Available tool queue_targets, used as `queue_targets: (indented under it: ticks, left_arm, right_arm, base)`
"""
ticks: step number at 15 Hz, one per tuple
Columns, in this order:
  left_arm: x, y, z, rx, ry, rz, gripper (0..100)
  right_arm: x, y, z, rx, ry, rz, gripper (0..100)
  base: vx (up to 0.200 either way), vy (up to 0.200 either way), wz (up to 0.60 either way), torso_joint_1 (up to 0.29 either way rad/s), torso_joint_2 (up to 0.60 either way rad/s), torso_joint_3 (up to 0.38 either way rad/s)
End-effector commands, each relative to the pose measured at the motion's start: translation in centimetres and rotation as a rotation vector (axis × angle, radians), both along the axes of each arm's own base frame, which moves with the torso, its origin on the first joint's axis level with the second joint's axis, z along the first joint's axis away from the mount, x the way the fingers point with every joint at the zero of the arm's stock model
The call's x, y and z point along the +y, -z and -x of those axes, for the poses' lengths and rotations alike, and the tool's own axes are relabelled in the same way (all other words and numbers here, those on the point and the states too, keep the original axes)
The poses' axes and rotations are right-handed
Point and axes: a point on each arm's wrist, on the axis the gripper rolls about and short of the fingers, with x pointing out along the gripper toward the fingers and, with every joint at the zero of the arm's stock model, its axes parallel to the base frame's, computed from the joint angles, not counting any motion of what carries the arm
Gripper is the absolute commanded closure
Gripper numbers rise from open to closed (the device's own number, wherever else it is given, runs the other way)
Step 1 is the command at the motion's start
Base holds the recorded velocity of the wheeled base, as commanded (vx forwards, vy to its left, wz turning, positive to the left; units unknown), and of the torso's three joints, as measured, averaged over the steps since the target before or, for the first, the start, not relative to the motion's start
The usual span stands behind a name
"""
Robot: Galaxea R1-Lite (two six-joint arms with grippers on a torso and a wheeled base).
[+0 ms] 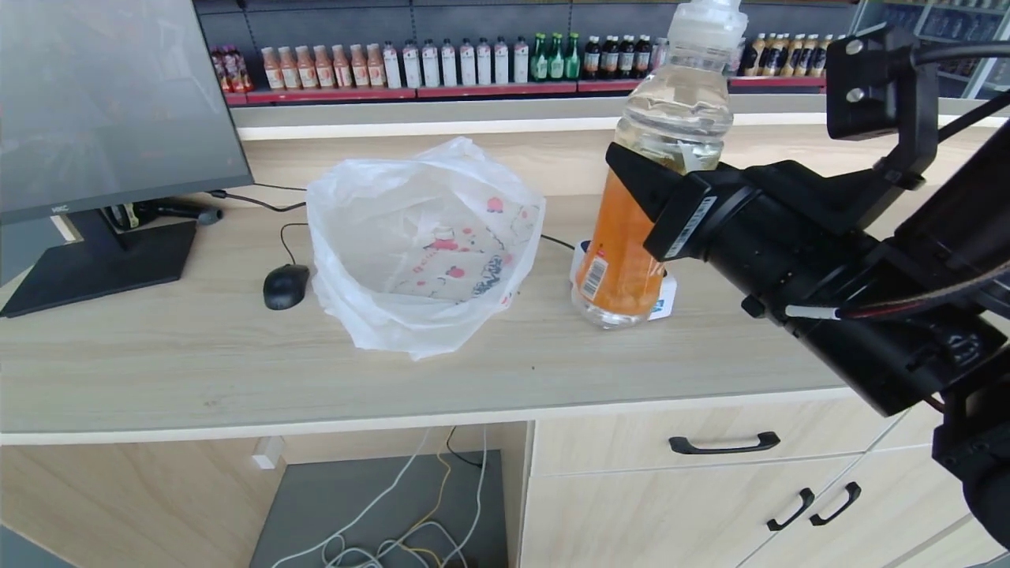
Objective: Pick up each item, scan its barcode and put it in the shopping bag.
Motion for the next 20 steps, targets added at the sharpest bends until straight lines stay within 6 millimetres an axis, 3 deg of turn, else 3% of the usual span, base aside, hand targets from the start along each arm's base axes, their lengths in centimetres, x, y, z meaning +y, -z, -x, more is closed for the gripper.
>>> queue_targets:
  ticks: [1, 12, 17, 20]
  left_arm:
    - [0.0, 0.0, 0.0, 0.0, 0.0, 0.0, 0]
    - [0.0, 0.0, 0.0, 0.0, 0.0, 0.0, 0]
    - [0.0, 0.0, 0.0, 0.0, 0.0, 0.0, 0]
    - [0.0, 0.0, 0.0, 0.001, 0.0, 0.0, 0]
  right_arm:
    - [-0.1, -0.1, 0.0, -0.005, 0.004, -0.004, 100]
    - [-1.0, -0.9, -0.1, -0.023, -0.013, 0.054, 100]
    - [-1.2, -3.6, -1.5, -0.324, 0.107, 0.362, 100]
    - [0.5, -4.7, -3.0, -0.592, 0.128, 0.599, 100]
  base:
    - [0.0, 0.0, 0.0, 0.0, 0.0, 0.0]
    - [0.0, 0.0, 0.0, 0.0, 0.0, 0.0]
    - [0.0, 0.0, 0.0, 0.0, 0.0, 0.0]
    - [0.0, 0.0, 0.0, 0.0, 0.0, 0.0]
